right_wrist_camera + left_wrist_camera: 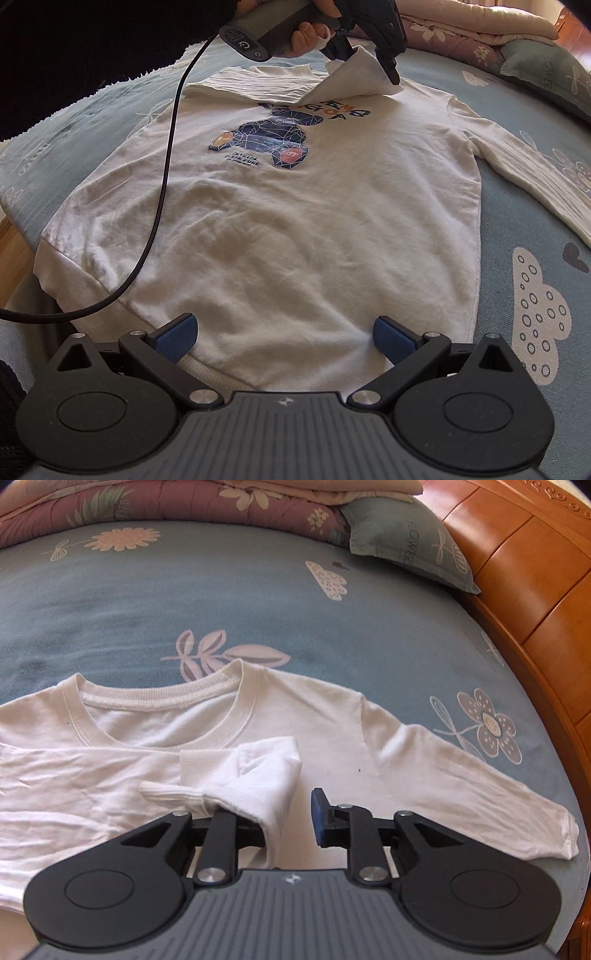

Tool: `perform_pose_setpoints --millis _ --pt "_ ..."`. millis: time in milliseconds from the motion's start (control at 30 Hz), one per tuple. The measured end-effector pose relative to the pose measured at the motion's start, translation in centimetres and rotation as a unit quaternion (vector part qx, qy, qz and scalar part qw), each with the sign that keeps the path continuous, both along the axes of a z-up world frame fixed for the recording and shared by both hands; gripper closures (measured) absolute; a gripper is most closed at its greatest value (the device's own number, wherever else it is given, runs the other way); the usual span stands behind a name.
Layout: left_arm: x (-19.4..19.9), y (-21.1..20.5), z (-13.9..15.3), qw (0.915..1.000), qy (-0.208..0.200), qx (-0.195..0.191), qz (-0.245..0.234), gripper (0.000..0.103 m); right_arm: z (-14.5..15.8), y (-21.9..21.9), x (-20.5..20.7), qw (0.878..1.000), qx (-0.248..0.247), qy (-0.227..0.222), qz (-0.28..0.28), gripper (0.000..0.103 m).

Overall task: Fold clothes
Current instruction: 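Carry the sleeve across the shirt body and lay it down with the left gripper, then open the left gripper and withdraw it from the folded sleeve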

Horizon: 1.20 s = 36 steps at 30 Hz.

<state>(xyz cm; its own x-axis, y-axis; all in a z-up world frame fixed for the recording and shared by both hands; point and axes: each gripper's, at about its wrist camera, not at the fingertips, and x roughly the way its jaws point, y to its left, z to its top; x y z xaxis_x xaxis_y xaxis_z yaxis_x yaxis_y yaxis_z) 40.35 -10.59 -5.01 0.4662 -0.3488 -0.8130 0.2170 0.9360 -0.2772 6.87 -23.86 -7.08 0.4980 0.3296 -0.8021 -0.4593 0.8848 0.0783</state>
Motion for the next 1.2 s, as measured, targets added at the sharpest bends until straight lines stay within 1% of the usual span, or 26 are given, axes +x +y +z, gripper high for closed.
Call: perform_pose_setpoints --millis 67,100,167,200,267,333,400,500,567,633,700,800,933,1033,1100,1167,1200 --pt "-0.7 -0.5 -0.6 0.9996 0.004 0.014 -0.023 0.074 0.0 0.1 0.0 1.000 -0.003 -0.001 0.001 0.000" --pt "-1.1 -0.9 -0.8 0.9990 0.001 0.027 -0.037 0.072 0.0 0.1 0.0 1.000 -0.005 -0.002 0.001 0.000" --pt "-2.1 -1.6 -0.9 0.9962 -0.009 0.052 -0.069 0.061 -0.1 0.2 -0.1 1.000 -0.008 -0.003 0.001 0.000" --pt "-2.7 -2.1 -0.8 0.9936 -0.019 0.068 -0.089 0.060 -0.1 0.2 0.0 1.000 -0.008 -0.003 0.001 0.000" --pt "-3.7 -2.4 -0.4 0.9895 -0.034 0.087 -0.111 0.058 -0.1 0.3 0.0 1.000 -0.009 -0.003 0.001 0.000" --pt "-4.8 -2.1 0.0 0.9881 -0.043 0.086 -0.120 0.055 -0.1 0.3 0.0 1.000 -0.010 -0.004 0.000 0.000" --pt "-5.7 -1.0 0.7 0.9889 -0.050 0.071 -0.121 0.052 -0.1 0.4 -0.1 1.000 -0.011 -0.005 0.000 0.000" --pt "-7.0 1.5 1.9 0.9909 -0.062 0.046 -0.111 0.049 -0.1 0.4 -0.1 1.000 -0.013 -0.006 -0.001 0.000" --pt "-8.2 3.9 2.8 0.9920 -0.072 0.031 -0.098 0.044 -0.1 0.4 -0.2 1.000 -0.013 -0.007 -0.002 0.000" --pt "-9.3 6.7 3.4 0.9930 -0.083 0.021 -0.081 0.039 -0.1 0.5 -0.2 1.000 -0.013 -0.008 -0.003 0.000" --pt "-10.6 10.4 3.7 0.9944 -0.092 0.017 -0.050 0.036 -0.1 0.5 -0.2 1.000 -0.013 -0.010 -0.003 0.000" --pt "-12.2 15.8 3.0 0.9962 -0.087 -0.004 -0.004 0.035 -0.1 0.5 -0.2 1.000 -0.014 -0.010 -0.005 0.000" --pt "-13.5 21.1 0.3 0.9959 -0.067 -0.037 0.048 0.034 -0.1 0.7 -0.1 1.000 -0.017 -0.008 -0.005 0.000" --pt "-13.4 22.6 -1.0 0.9933 -0.065 -0.063 0.072 0.035 -0.1 0.7 0.1 1.000 -0.020 -0.002 -0.004 0.000" --pt "-12.6 22.5 -1.1 0.9917 -0.075 -0.079 0.069 0.035 0.0 0.8 0.2 1.000 -0.024 0.002 -0.004 0.000" --pt "-11.7 22.1 -1.2 0.9906 -0.090 -0.083 0.062 0.034 0.0 1.0 0.4 1.000 -0.028 0.007 -0.005 0.000" --pt "-11.2 22.0 -1.3 0.9901 -0.097 -0.077 0.066 0.034 0.0 1.1 0.5 0.999 -0.031 0.009 -0.006 0.000"
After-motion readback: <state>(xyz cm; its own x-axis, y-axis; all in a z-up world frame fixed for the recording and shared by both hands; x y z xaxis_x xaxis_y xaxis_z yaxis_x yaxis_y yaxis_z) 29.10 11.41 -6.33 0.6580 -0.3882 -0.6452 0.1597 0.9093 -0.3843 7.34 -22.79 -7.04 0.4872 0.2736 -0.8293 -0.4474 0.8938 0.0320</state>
